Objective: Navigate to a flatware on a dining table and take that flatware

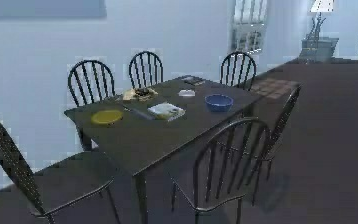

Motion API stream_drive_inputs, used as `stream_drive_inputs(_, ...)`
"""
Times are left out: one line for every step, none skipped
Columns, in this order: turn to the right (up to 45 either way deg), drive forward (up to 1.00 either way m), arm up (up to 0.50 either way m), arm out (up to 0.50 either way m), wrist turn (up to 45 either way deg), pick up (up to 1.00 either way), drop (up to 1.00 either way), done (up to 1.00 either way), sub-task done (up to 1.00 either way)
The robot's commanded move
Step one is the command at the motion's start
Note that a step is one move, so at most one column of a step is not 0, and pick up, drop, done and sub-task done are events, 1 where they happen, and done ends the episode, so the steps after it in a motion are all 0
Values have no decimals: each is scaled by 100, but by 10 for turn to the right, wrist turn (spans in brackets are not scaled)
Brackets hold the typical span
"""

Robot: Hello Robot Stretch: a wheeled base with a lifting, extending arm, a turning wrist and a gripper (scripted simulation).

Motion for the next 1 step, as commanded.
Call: stream_drive_inputs(-450, 0, 0, 0, 0, 0, 0, 0, 0)
